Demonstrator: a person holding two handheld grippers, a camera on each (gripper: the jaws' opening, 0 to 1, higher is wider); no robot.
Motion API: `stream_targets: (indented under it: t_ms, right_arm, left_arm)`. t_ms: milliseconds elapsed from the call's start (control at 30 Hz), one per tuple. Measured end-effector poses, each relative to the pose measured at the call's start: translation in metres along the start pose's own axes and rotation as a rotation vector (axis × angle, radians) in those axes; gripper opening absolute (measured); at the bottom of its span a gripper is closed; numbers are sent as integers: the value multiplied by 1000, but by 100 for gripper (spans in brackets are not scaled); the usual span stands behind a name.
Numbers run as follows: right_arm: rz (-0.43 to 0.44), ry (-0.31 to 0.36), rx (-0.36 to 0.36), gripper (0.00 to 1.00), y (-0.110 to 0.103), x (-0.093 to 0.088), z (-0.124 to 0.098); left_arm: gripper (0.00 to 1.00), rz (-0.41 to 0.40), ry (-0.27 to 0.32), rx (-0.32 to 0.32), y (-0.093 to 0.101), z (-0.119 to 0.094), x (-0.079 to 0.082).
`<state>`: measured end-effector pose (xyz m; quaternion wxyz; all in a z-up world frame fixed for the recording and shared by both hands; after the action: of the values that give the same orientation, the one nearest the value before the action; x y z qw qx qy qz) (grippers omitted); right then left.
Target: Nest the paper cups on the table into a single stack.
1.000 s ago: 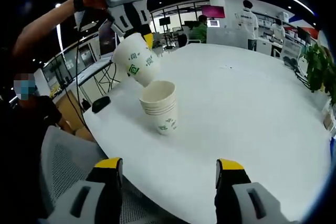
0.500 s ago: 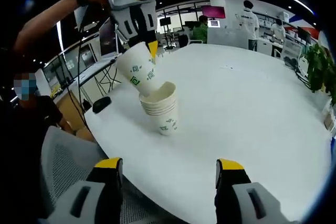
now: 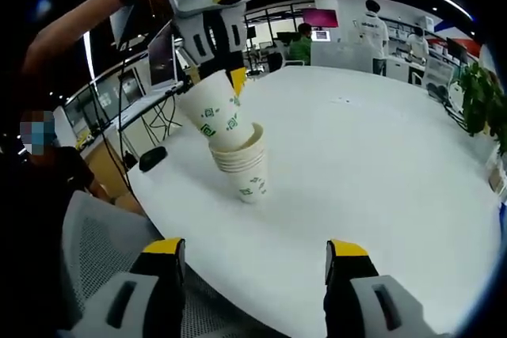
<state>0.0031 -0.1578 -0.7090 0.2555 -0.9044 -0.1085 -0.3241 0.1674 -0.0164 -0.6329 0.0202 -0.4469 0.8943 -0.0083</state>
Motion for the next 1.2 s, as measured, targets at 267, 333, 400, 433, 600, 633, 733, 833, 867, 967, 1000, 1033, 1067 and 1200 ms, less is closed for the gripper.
stream_targets:
  t_ms: [267, 333, 400, 433, 600, 633, 733, 833, 867, 967, 1000, 1033, 1067, 1200]
  right_arm:
    - [1, -1, 2, 72, 1, 0, 2]
    - [0, -2, 3, 72, 1, 0, 2]
    - [1, 0, 4, 72, 0, 0, 2]
    - [1, 0, 5, 72, -1, -1, 1]
    - [3, -1, 4, 72, 0, -1, 1]
    - [4, -1, 3, 72, 0, -1, 0]
    - [5, -2, 1, 72, 1, -2, -1]
    - [5, -2, 2, 72, 1, -1, 0]
    - [4, -3, 2, 72, 0, -1, 0]
    - [1, -2, 3, 72, 0, 0, 1]
    - [0, -3, 3, 72, 0, 0, 1]
    - [-1, -3, 3, 72, 1, 0, 1]
    - [-1, -4, 3, 72, 1, 0, 1]
    - [-2, -6, 2, 72, 0, -2, 1]
  left_arm:
    - [0, 19, -1, 11, 0, 3, -1]
    - [0, 21, 2, 13, -1, 1, 0]
    - [3, 21, 6, 10, -1, 2, 0]
    - [3, 22, 7, 8, 0, 2, 0]
    - [6, 27, 12, 6, 1, 3, 1]
    - [7, 27, 16, 7, 1, 3, 2]
    - [9, 30, 19, 11, 0, 4, 2]
    - [11, 29, 25, 13, 0, 4, 2]
    - [12, 31, 27, 19, 0, 5, 3]
    - [15, 31, 29, 22, 2, 6, 2]
    - [15, 31, 28, 23, 2, 6, 2]
    - [16, 32, 27, 25, 2, 7, 1]
    - [16, 32, 27, 28, 2, 7, 1]
    - [21, 27, 39, 44, 1, 8, -2]
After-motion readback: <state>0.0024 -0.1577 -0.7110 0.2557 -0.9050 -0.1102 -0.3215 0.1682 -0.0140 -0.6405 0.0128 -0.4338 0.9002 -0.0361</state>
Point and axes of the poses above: the point that each gripper's makers call its tool centre point, and the gripper's own axes: z roughly forward along the fingers, y roughly to its right, x roughly out of its top, the point moved 9 cm from there along -z, roughly backward along the fingers, and after that the axes turned 15 degrees about z, right-handed, at the moved point
